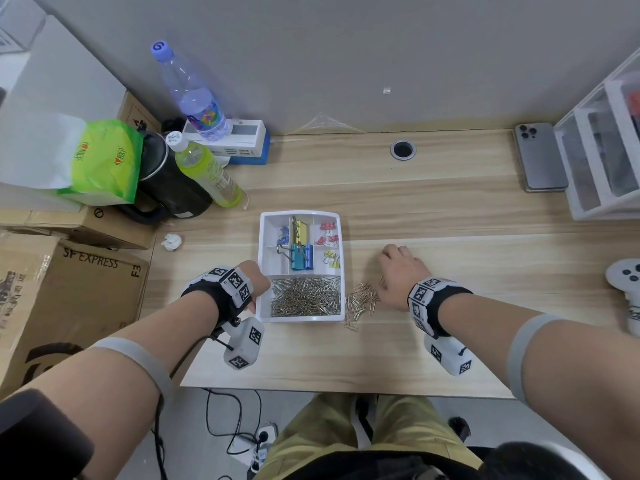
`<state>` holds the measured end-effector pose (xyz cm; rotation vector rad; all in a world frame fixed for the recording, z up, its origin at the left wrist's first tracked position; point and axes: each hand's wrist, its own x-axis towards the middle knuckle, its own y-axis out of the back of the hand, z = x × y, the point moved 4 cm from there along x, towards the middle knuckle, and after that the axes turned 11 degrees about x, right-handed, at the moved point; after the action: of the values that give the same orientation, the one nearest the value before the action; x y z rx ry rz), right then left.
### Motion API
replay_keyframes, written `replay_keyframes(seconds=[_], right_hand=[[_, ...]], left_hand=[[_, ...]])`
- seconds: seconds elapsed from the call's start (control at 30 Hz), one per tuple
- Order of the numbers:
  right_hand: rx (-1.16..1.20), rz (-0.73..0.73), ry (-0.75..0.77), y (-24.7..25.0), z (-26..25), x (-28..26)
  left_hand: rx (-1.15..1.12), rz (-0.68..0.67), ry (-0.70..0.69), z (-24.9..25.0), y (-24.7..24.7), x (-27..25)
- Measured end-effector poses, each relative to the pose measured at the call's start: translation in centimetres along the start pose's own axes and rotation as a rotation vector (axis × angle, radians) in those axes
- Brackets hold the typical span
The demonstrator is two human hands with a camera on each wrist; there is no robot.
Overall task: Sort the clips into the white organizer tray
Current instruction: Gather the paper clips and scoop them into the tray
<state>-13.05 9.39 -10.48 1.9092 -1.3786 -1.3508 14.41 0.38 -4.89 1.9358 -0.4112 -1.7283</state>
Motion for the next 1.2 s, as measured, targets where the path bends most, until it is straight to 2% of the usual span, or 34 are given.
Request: replay_keyframes(seconds=[0.13,0.23,0.33,0.43,0.6,0.8,0.97,1.2], right_hand=[[0.121,-0.188,0.101,-1.1,-1.2,-0.7],[0.19,-0.127,0.1,-0.4,-0.9,-1.1],[0.18,-0.032,-0.025,1.1,1.2,-1.2],[0.088,-0.065,-0.207,1.9,3.6,-1.9],[0.031,-0.116,-0.284,2.0,5.3,-3.0],[0.122,-0.178,-0.187,0.5,4.6,-2.9],[0.255,-0.128,-0.093,-0.8,2.5,-1.4],[0.317,-0.064,-0.068,-0.9,1.9,-1.1]], left_hand=[[0.029,0.043,-0.018,-0.1,0.1,0.3],[0.052,0.053,-0.034,0.0,0.1,0.6],[0.053,0.058,-0.044,0.0,0.2,0.6],[0.047,0.064,-0.054,0.1,0.1,0.6],[0.029,0.055,-0.074,0.1,0.0,0.6],[0.021,0.051,-0.086,0.0,-0.1,0.8],[0.013,0.06,-0.085,0.0,-0.2,0.7],[0.034,0.053,-0.054,0.0,-0.1,0.5]])
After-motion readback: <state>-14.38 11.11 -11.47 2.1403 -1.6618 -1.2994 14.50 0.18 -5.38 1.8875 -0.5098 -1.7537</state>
